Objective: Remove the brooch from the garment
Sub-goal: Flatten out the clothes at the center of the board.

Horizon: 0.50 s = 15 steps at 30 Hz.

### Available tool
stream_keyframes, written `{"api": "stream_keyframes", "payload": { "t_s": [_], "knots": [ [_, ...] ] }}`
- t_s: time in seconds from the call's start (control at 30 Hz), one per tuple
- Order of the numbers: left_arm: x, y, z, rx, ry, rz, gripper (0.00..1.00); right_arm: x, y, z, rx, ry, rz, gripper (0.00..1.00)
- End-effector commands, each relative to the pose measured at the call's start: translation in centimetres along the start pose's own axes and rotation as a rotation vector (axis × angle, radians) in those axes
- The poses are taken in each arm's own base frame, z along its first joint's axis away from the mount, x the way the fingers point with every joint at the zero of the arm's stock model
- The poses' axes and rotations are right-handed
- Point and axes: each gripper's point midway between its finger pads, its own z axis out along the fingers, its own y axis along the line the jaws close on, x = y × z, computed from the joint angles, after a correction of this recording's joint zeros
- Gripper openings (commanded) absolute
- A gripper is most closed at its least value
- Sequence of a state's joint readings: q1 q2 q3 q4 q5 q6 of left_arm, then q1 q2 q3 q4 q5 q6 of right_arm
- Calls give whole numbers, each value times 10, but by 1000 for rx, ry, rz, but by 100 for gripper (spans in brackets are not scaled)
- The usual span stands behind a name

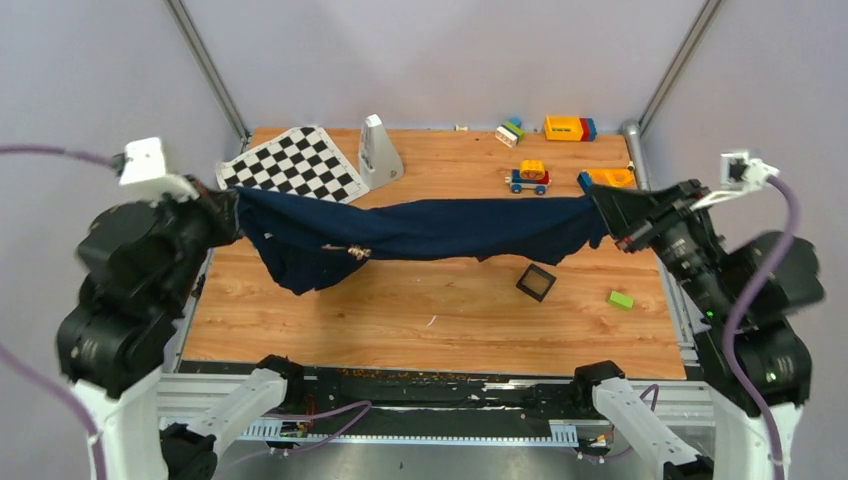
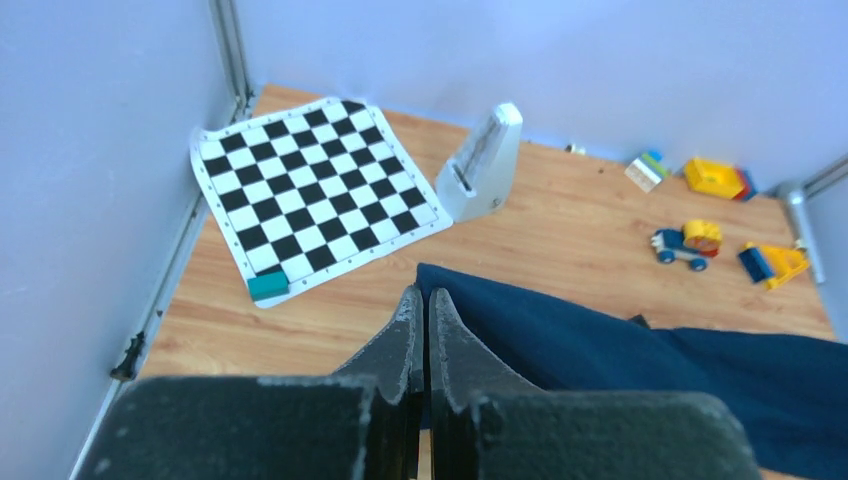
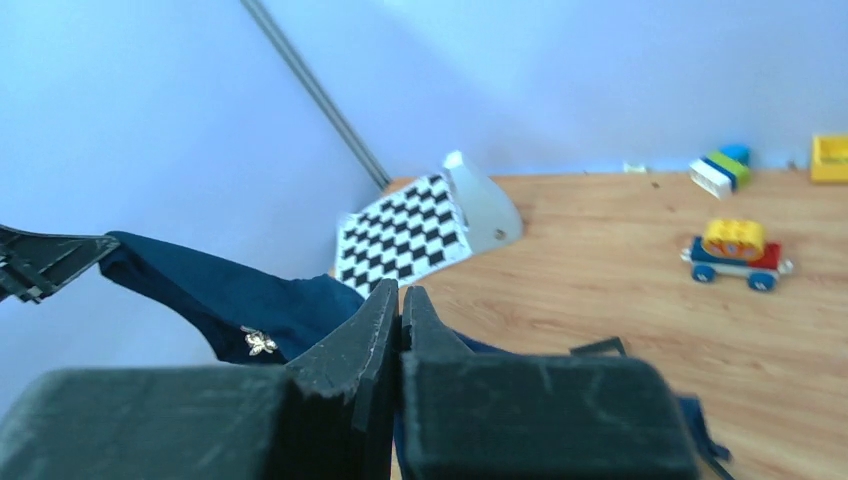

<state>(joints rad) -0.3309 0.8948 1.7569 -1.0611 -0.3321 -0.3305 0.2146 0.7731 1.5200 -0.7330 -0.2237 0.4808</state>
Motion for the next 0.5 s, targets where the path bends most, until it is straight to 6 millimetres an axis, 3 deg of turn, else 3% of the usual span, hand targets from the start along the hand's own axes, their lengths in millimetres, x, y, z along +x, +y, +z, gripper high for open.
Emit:
{"api": "stream_keyframes", "payload": {
  "t_s": [0.0, 0.07, 0.17, 0.3, 0.4, 0.43, 0.47],
  "knots": [
    [-21, 21, -49, -28, -101, -51, 0, 6, 21, -25, -70, 42, 41, 0],
    [-20, 24, -53, -38, -98, -45, 0, 17, 19, -30, -66, 80, 67, 0],
    [-6, 24, -24, -90, -9, 10, 0, 33, -1, -20, 25, 134, 108, 0],
    [24, 18, 35, -163, 114, 65, 0, 67, -37, 14, 150, 253, 160, 0],
    [36, 14, 80, -189, 141, 42, 0, 105, -76, 49, 272, 350, 203, 0],
    [50, 14, 94, -184, 178, 34, 0, 116, -93, 59, 331, 356, 214, 0],
    [59, 8, 120, -136, 216, -13, 0, 128, -112, 67, 396, 360, 224, 0]
  ]
}}
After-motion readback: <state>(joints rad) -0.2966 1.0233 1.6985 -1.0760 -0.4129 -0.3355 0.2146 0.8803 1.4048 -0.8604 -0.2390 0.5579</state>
